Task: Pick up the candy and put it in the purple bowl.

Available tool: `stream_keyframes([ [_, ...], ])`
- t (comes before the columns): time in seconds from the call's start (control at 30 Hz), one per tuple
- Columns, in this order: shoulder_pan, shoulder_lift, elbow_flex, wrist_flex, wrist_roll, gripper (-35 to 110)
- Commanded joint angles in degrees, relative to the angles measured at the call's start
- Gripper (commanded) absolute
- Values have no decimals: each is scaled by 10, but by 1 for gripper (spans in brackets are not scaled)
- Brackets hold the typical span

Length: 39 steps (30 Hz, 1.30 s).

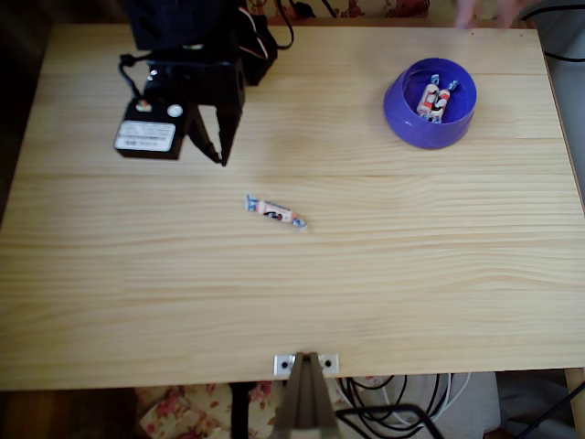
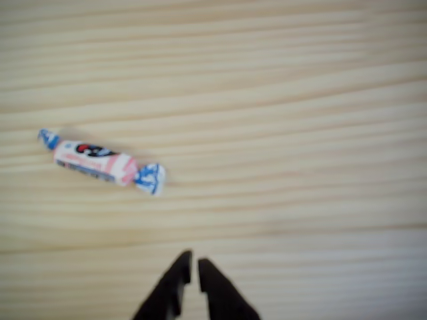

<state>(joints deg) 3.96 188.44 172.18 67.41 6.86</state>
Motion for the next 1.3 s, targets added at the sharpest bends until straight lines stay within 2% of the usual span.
stream_keyframes([
  [0.0, 9, 6, -11, -11, 4, 0],
  [0.97, 9, 6, -11, -11, 4, 0],
  [1.13, -10, 6, -11, -18, -26, -1],
  [1.27, -6, 6, -57, -16, -11, -1],
])
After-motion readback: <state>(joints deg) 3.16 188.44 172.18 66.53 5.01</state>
